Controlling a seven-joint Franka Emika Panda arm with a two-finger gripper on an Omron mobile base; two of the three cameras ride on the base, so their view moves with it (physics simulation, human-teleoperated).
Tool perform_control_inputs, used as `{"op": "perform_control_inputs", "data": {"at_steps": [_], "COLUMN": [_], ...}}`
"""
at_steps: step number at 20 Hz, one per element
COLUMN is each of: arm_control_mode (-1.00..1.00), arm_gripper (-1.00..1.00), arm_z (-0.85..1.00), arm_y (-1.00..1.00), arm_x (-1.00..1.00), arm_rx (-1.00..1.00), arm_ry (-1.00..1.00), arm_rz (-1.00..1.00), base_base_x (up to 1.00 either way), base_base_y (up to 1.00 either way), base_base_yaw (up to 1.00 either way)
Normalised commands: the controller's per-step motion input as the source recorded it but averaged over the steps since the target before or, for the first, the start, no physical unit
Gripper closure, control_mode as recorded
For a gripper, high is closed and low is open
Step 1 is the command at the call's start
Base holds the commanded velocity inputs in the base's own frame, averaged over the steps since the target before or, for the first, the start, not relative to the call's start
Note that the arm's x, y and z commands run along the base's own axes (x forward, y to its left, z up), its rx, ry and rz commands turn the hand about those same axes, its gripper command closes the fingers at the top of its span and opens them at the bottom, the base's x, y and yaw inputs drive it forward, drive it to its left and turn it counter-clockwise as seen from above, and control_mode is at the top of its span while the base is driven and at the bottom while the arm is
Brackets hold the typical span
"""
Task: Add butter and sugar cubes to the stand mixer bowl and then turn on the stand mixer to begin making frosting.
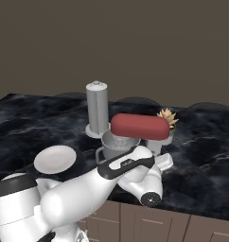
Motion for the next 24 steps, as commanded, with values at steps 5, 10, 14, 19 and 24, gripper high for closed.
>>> {"op": "perform_control_inputs", "data": {"at_steps": [5, 10, 14, 19, 24], "arm_control_mode": [-1.00, -1.00, -1.00, -1.00, -1.00], "arm_gripper": [-1.00, -1.00, -1.00, -1.00, -1.00], "arm_z": [0.00, -0.01, -0.03, -0.08, -0.07], "arm_y": [0.04, 0.04, 0.01, 0.00, 0.00], "arm_x": [0.11, 0.11, 0.06, 0.00, 0.00], "arm_rx": [0.00, 0.00, 0.00, 0.00, 0.00], "arm_ry": [0.00, 0.00, 0.00, 0.00, 0.00], "arm_rz": [-0.01, -0.01, -0.01, 0.00, 0.00], "base_base_x": [0.00, 0.00, 0.00, 0.00, 0.00], "base_base_y": [0.00, 0.00, 0.00, 0.00, 0.00], "base_base_yaw": [0.00, 0.00, 0.00, 0.00, 0.00]}}
